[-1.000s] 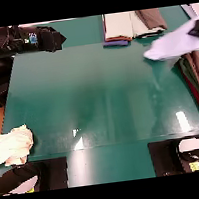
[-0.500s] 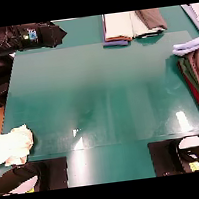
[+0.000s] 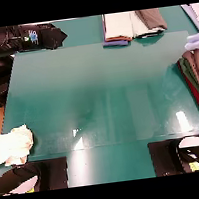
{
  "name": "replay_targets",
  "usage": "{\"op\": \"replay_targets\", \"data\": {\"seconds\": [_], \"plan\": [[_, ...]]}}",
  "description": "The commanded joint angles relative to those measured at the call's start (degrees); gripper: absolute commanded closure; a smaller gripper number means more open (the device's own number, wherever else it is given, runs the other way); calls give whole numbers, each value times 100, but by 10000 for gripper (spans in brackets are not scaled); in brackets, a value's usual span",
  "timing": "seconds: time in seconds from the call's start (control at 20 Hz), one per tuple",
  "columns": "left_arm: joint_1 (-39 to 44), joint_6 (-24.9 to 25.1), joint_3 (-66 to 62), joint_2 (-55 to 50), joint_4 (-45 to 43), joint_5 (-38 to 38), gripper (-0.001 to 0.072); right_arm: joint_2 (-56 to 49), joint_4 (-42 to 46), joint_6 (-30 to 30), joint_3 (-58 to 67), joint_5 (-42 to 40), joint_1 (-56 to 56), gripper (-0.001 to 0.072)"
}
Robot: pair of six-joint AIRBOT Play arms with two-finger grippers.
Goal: Fold the shirts.
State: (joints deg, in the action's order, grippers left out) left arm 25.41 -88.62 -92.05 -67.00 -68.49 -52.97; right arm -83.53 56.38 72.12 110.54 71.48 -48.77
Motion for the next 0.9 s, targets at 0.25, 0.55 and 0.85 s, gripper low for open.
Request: {"op": "replay_targets", "data": {"seconds": [0.25, 0.55, 0.85], "plan": [[2, 63, -2, 0, -4, -118, 678, 1075, 1742, -15, -2660, 470, -931, 692], [2, 63, -2, 0, -4, -201, 678, 1445, 2181, -15, -3840, 446, -1722, 297], [2, 61, -2, 0, -2, -192, 678, 1624, 990, -11, -3182, 219, -1976, 245]]}}
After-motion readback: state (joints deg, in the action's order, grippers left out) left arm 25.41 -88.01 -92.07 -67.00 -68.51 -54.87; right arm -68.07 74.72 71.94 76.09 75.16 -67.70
